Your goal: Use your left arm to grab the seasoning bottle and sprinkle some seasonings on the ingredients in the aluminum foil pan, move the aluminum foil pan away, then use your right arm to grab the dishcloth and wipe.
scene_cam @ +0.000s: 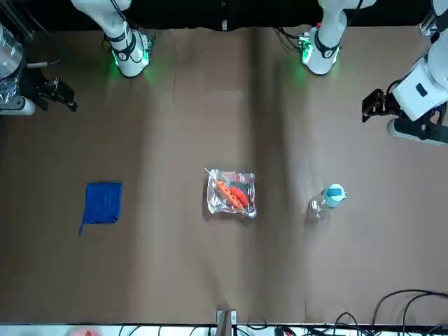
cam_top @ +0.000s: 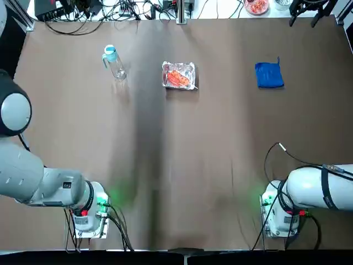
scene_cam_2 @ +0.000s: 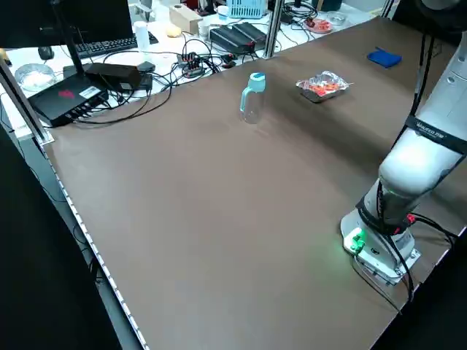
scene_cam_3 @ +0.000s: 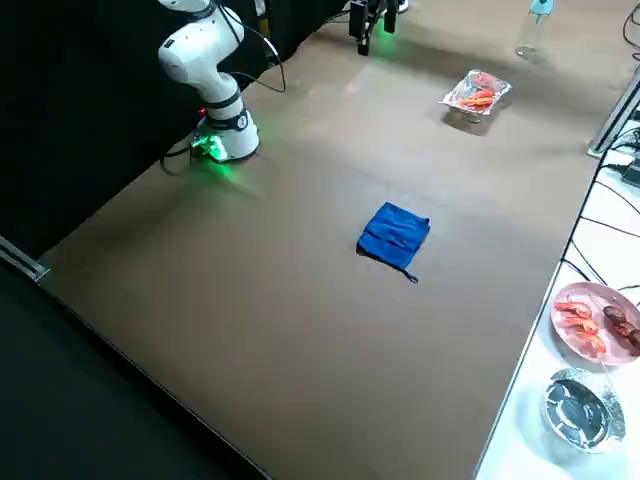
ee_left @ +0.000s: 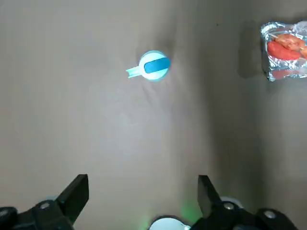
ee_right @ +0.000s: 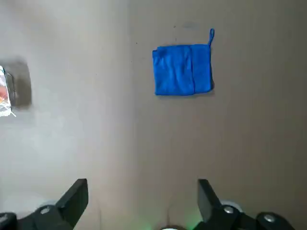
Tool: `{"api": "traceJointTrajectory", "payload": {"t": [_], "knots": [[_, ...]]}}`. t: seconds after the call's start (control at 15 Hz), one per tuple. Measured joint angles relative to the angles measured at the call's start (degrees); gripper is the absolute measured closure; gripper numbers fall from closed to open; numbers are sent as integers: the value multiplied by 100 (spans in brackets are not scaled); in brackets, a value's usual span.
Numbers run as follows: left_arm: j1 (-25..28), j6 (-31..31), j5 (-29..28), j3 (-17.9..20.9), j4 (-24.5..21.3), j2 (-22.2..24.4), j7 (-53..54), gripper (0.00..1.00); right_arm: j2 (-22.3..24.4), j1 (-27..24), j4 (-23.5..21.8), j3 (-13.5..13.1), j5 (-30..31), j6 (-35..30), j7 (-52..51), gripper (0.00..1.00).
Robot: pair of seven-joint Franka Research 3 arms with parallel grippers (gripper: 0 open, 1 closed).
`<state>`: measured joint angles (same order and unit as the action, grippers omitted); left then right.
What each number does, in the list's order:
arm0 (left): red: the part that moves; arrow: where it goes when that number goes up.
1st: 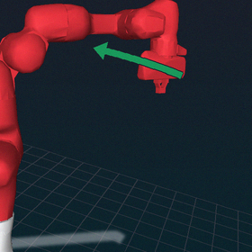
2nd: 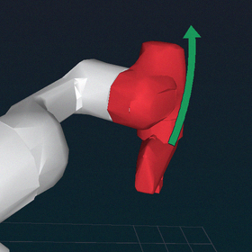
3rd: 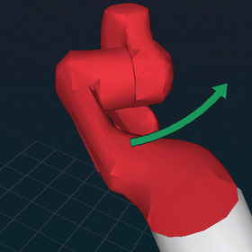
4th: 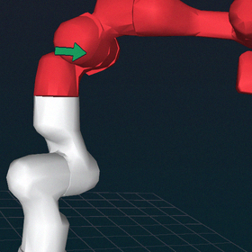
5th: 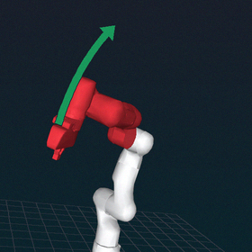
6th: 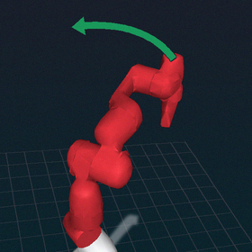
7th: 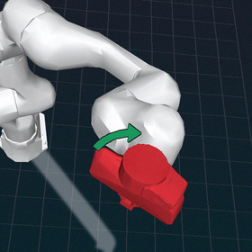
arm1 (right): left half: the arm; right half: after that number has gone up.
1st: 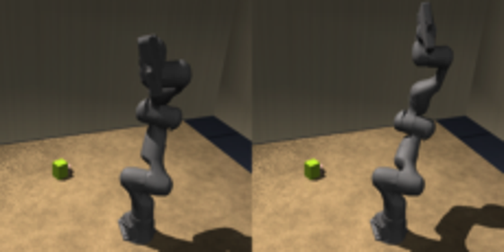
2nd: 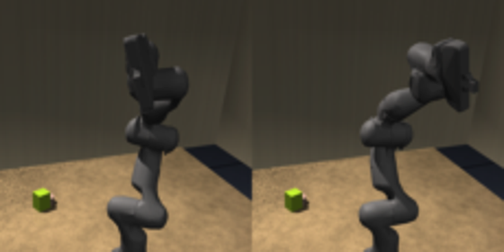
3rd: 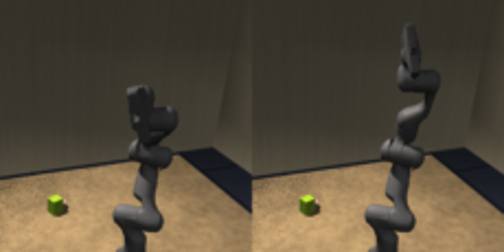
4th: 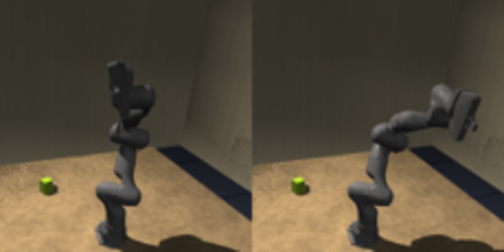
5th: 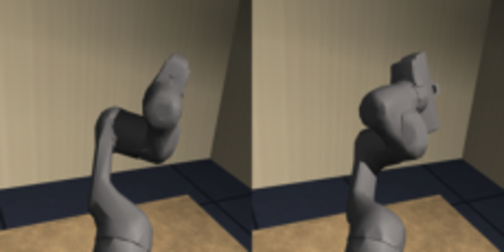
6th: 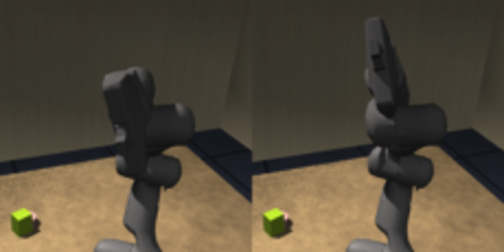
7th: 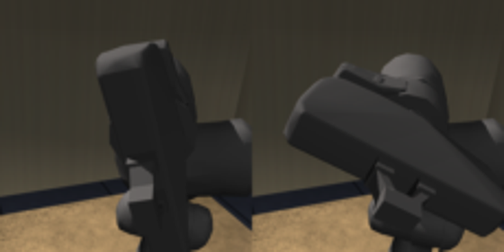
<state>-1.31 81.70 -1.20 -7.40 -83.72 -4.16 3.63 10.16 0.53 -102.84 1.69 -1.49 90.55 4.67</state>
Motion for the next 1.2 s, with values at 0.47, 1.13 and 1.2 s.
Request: {"api": "traceJointTrajectory", "payload": {"t": [0.47,1.13,1.2], "knots": [[136,-109,-2,25,-194,-96,-1725,0,0,0,0,-2,0,0,0,0],[149,577,-3,31,-221,-954,-6409,0,0,0,0,-18,0,-1,0,0],[164,653,-3,32,-222,-1012,-6838,0,0,0,0,-19,0,-1,0,0]]}}
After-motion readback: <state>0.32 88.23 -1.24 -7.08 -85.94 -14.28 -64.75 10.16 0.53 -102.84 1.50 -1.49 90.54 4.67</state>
